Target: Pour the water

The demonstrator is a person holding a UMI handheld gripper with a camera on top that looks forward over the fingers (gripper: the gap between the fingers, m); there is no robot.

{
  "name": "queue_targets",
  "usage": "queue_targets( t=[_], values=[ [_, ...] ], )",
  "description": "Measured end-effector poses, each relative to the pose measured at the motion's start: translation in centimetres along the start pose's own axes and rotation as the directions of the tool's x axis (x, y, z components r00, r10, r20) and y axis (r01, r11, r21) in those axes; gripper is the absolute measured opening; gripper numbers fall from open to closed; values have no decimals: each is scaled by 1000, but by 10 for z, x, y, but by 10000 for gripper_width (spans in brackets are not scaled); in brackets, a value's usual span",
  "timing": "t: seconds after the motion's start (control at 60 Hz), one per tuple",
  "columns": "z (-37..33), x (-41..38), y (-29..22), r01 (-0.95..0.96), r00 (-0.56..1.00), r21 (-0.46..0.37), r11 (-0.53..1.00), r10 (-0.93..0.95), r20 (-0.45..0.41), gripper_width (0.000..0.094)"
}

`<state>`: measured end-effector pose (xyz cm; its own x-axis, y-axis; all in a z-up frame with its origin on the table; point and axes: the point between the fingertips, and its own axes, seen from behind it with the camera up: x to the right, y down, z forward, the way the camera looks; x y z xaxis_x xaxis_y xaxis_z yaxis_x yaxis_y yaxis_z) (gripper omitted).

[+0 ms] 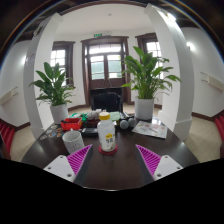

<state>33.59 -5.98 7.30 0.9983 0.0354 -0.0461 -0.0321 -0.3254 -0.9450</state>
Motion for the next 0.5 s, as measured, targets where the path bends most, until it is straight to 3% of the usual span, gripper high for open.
queue_targets(
  t=[0.167, 0.5],
  values=[
    [-40, -2, -18, 45, 998, 44, 998, -43, -37, 856],
    [-68, -16, -29, 49, 999, 79, 996, -48, -22, 852]
  ],
)
